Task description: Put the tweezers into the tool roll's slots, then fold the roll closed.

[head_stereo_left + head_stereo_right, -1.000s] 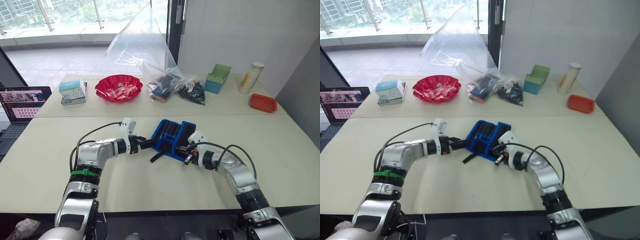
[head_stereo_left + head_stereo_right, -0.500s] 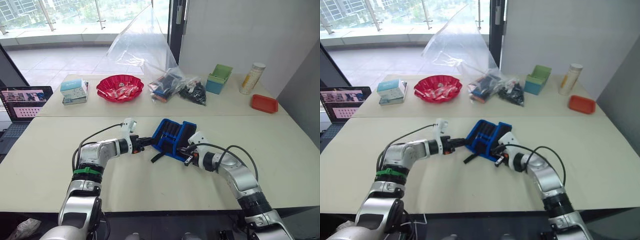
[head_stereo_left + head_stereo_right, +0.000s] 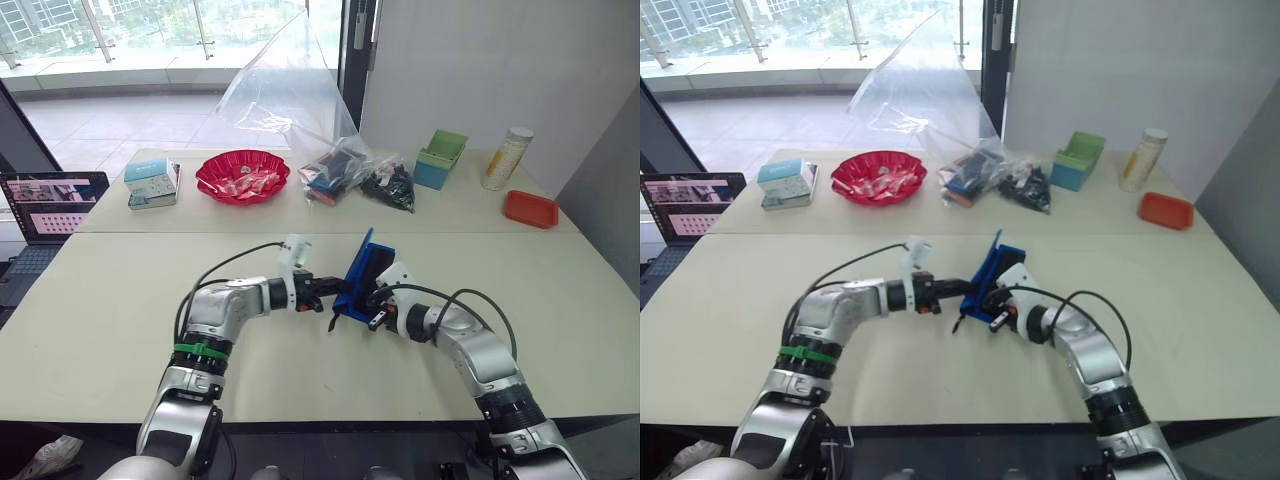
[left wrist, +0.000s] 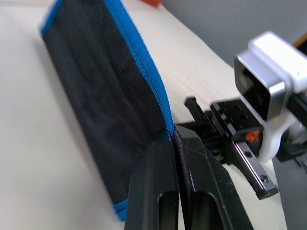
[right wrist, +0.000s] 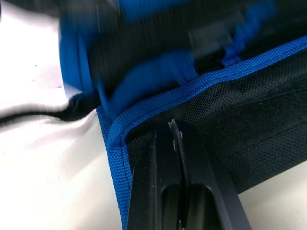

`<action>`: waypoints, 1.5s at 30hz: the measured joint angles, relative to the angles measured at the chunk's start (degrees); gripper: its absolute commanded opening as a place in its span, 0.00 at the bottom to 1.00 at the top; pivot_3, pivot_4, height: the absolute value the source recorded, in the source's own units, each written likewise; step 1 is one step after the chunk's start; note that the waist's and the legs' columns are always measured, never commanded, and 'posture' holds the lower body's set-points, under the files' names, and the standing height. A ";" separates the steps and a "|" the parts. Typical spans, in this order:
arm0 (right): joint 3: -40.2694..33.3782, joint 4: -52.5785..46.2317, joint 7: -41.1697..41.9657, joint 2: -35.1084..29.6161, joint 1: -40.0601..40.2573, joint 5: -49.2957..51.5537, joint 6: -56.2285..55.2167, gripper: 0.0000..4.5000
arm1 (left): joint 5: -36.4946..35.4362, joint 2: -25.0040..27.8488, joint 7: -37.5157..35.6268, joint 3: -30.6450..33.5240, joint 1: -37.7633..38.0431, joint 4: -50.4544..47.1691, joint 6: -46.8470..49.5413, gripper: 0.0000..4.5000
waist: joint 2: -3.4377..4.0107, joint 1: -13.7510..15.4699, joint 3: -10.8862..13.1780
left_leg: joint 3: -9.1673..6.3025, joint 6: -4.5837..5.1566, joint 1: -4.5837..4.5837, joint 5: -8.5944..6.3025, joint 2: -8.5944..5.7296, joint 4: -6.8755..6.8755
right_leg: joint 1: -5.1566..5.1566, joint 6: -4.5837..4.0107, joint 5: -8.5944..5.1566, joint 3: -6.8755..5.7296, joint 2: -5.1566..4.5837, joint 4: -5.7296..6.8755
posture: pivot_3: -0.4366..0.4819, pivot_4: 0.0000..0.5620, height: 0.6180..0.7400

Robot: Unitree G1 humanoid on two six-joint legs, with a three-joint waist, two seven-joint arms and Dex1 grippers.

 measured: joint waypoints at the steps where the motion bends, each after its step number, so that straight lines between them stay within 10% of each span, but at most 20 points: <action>1: -0.32 -0.24 0.03 0.00 0.12 0.38 0.49 0.00 | 0.83 -0.56 -0.13 -1.30 -0.01 0.46 -0.80 0.01 | 0.00 -0.02 0.00 | 0.00 0.00 0.00 0.00 0.00 0.00 | 0.00 0.00 0.00 0.00 0.01 0.00 | 0.48 0.27 1.00; 19: -14.15 -12.92 0.90 -7.79 2.86 11.84 13.89 0.00 | 5.69 -7.26 0.39 -0.57 -6.56 20.50 -11.71 0.01 | -0.02 1.29 0.02 | -0.01 0.45 -0.07 -0.10 -0.33 0.02 | -0.01 0.14 0.00 0.01 -0.30 -0.22 | 0.48 0.27 1.00; 36: -1.22 15.17 -2.77 -1.53 -9.76 -1.17 -6.75 0.00 | 5.90 -8.71 3.41 2.36 -4.46 17.38 -10.54 0.01 | -0.12 0.87 -0.06 | 0.01 0.19 0.20 0.12 -0.53 -0.01 | 0.20 0.26 -0.01 -0.03 -0.55 -0.18 | 0.48 0.27 1.00; 43: 0.96 20.30 -0.43 -1.52 -11.22 -3.50 -13.70 0.00 | -1.51 -1.25 -3.54 6.80 2.08 -1.32 -8.59 0.49 | -0.11 -0.06 -0.07 | -0.07 0.19 0.34 0.12 -0.40 -0.09 | 0.39 0.26 -0.01 -0.06 -0.47 -0.25 | 0.48 0.27 1.00; 45: 0.84 21.03 -0.36 -1.55 -11.10 -4.02 -14.55 0.00 | -3.56 -0.25 -4.10 9.56 1.73 -3.13 -9.78 0.49 | -0.12 0.21 -0.07 | -0.09 0.41 0.67 -0.01 -0.40 -0.10 | 0.76 0.26 -0.01 -0.10 -0.56 -0.35 | 0.48 0.27 1.00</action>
